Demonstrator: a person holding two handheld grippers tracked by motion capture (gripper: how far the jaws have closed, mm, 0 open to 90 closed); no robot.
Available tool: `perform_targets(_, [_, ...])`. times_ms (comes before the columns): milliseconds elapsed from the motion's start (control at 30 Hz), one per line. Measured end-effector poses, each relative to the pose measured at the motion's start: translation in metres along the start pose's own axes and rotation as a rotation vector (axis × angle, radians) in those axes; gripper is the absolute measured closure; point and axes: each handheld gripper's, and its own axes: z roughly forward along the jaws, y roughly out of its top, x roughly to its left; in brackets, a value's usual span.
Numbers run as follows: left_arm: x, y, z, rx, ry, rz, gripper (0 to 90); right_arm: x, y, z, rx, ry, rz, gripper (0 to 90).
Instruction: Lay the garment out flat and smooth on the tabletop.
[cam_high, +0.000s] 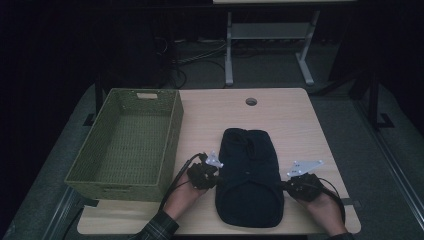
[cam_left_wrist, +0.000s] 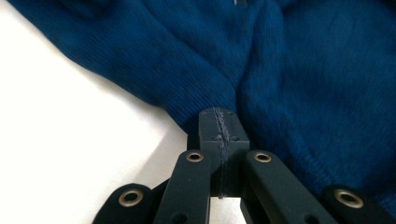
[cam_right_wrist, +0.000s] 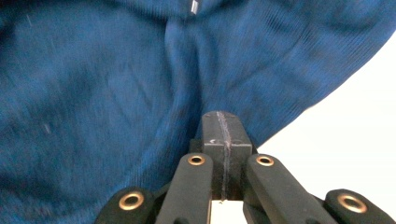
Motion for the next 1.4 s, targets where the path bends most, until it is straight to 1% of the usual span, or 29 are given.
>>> perform_targets(67, [0.004,0.006,-0.004,-0.017,0.010,-0.005,90.0,-0.005,0.006,-0.004,-0.029,-0.010,0.015,90.0])
perform_targets(133, [0.007,0.013,-0.003,-0.028,0.025,-0.006,90.0,-0.013,0.014,-0.004,-0.045,-0.028,0.022,90.0])
perform_targets(167, [0.009,0.016,-0.001,-0.030,0.034,-0.009,90.0,-0.017,0.018,-0.002,-0.051,-0.032,0.028,90.0])
perform_targets(200, [0.012,0.019,0.001,-0.029,0.039,-0.009,90.0,-0.022,0.021,0.000,-0.050,-0.040,0.024,90.0])
perform_targets(300, [0.021,0.027,0.010,-0.033,0.054,-0.021,90.0,-0.036,0.030,0.009,-0.058,-0.047,0.057,90.0])
perform_targets(367, [0.027,0.031,0.016,-0.035,0.064,-0.028,90.0,-0.044,0.034,0.017,-0.047,-0.053,0.070,90.0])
perform_targets(467, [0.037,0.034,0.027,-0.024,0.073,-0.044,90.0,-0.053,0.038,0.030,-0.052,-0.052,0.090,90.0])
perform_targets(500, [0.037,0.034,0.027,-0.024,0.073,-0.044,90.0,-0.055,0.037,0.035,-0.042,-0.052,0.086,90.0])
perform_targets(533, [0.041,0.033,0.035,-0.001,0.070,-0.050,90.0,-0.056,0.037,0.039,-0.028,-0.055,0.090,90.0])
perform_targets(567, [0.042,0.031,0.039,0.013,0.069,-0.051,90.0,-0.057,0.035,0.043,-0.007,-0.061,0.088,90.0])
perform_targets(600, [0.043,0.030,0.040,0.004,0.061,-0.056,90.0,-0.057,0.033,0.046,0.000,-0.065,0.083,90.0])
perform_targets(633, [0.044,0.029,0.040,0.002,0.058,-0.060,90.0,-0.058,0.033,0.046,-0.008,-0.057,0.100,90.0])
perform_targets(700, [0.043,0.029,0.040,0.008,0.063,-0.054,90.0,-0.058,0.032,0.045,0.003,-0.067,0.096,90.0])
perform_targets(733, [0.040,0.028,0.039,0.015,0.074,-0.041,90.0,-0.056,0.032,0.044,0.006,-0.073,0.102,90.0])
perform_targets(767, [0.039,0.027,0.038,0.018,0.075,-0.037,90.0,-0.055,0.031,0.044,0.008,-0.075,0.104,90.0])
perform_targets(867, [0.035,0.024,0.035,0.026,0.064,-0.030,90.0,-0.051,0.029,0.041,0.023,-0.092,0.091,90.0])
perform_targets(1000, [0.023,0.018,0.031,0.036,0.059,0.001,90.0,-0.042,0.025,0.037,0.026,-0.103,0.068,90.0])
perform_targets(1067, [0.016,0.015,0.029,0.041,0.055,0.012,90.0,-0.037,0.023,0.034,0.039,-0.098,0.066,90.0])
perform_targets(1100, [0.016,0.015,0.029,0.041,0.055,0.012,90.0,-0.037,0.023,0.034,0.039,-0.098,0.066,90.0])
perform_targets(1133, [0.009,0.012,0.027,0.048,0.052,0.026,90.0,-0.033,0.022,0.032,0.048,-0.095,0.054,90.0])
perform_targets(1167, [0.009,0.012,0.027,0.048,0.052,0.026,90.0,-0.031,0.022,0.032,0.051,-0.095,0.052,90.0])
perform_targets(1200, [0.005,0.009,0.025,0.048,0.049,0.031,90.0,-0.029,0.021,0.031,0.048,-0.095,0.043,90.0])
perform_targets(1233, [0.005,0.009,0.025,0.048,0.049,0.031,90.0,-0.029,0.021,0.031,0.048,-0.095,0.043,90.0])
perform_targets(1300, [0.005,0.007,0.024,0.042,0.036,0.019,90.0,-0.028,0.019,0.030,0.045,-0.084,0.048,90.0])
perform_targets(1400, [0.008,0.006,0.024,0.033,0.017,0.000,90.0,-0.027,0.019,0.030,0.046,-0.082,0.046,90.0])
